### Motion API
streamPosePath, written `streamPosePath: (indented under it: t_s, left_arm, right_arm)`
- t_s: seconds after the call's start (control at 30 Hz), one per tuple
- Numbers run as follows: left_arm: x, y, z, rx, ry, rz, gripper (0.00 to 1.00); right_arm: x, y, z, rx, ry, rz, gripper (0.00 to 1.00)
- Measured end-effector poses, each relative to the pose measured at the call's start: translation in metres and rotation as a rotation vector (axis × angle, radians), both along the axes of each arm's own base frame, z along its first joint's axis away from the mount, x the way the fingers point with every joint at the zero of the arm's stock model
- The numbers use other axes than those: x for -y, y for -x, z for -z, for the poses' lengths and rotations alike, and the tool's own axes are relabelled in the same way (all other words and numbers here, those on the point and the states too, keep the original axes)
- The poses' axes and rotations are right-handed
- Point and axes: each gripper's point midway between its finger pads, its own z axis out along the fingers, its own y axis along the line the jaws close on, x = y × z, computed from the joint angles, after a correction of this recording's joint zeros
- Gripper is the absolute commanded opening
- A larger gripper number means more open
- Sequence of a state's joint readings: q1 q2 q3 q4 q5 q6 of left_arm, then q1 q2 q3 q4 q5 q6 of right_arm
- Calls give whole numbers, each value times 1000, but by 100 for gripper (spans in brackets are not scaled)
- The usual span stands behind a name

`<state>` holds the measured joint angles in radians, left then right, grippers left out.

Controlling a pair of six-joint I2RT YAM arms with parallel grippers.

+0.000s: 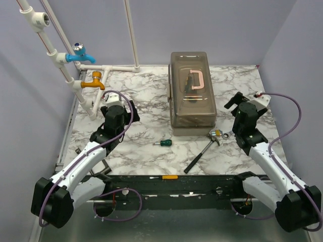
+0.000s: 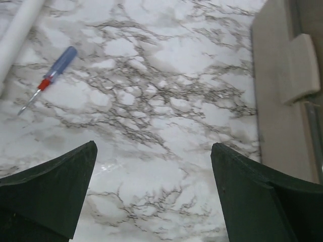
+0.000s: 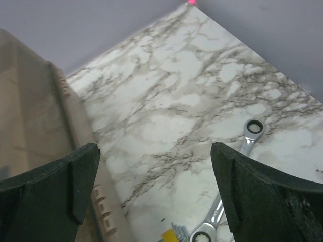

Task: Pack the tool kit

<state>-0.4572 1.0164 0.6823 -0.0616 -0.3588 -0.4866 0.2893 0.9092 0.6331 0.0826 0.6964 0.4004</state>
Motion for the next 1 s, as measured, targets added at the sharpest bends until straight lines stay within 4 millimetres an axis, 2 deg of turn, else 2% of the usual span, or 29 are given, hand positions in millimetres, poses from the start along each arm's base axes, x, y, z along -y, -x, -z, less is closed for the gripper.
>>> streamPosePath:
  t_s: [0.2, 0.3, 0.4, 0.47, 0.57, 0.63, 0.7, 0.77, 0.8, 0.87, 0.9, 0.97, 1.0]
  left_arm:
    - [-51, -1, 31, 56, -52, -176, 97]
    - [-72, 9, 45, 115, -127, -209, 96]
    - [-77, 14, 40, 196, -171, -195, 96]
    - [-78, 11, 28, 245, -180, -193, 95]
    - [-79, 6, 12, 299, -188, -206, 89]
    - [-82, 2, 7, 318, -219, -218, 90]
    - [-84, -1, 8, 334, -246, -226, 90]
    - [-90, -2, 18, 346, -271, -239, 88]
    - [-93, -2, 25, 347, -283, -248, 87]
    - [-102, 0, 50, 288, -339, -251, 88]
    - [-106, 1, 54, 275, -353, -256, 88]
    - [-111, -1, 50, 291, -357, -272, 90]
    - [-113, -2, 45, 307, -357, -276, 90]
  right_arm:
    - [39, -15, 55, -56, -84, 51, 100]
    - [33, -9, 88, -45, -95, -34, 100]
    - [21, -3, 114, -46, -79, -121, 100]
    - [18, -5, 117, -47, -53, -152, 100]
    - [15, -12, 104, 10, -27, -176, 96]
    - [15, -14, 98, 47, -14, -181, 100]
    - [14, -16, 101, 52, 11, -194, 100]
    - [12, -20, 116, 18, 35, -214, 100]
    - [12, -22, 122, 4, 44, -220, 100]
    - [12, -22, 140, -30, 55, -227, 100]
    - [12, -20, 146, -41, 57, -226, 100]
    - [13, -18, 148, -24, 66, -226, 100]
    - [13, -20, 139, 32, 77, -226, 99]
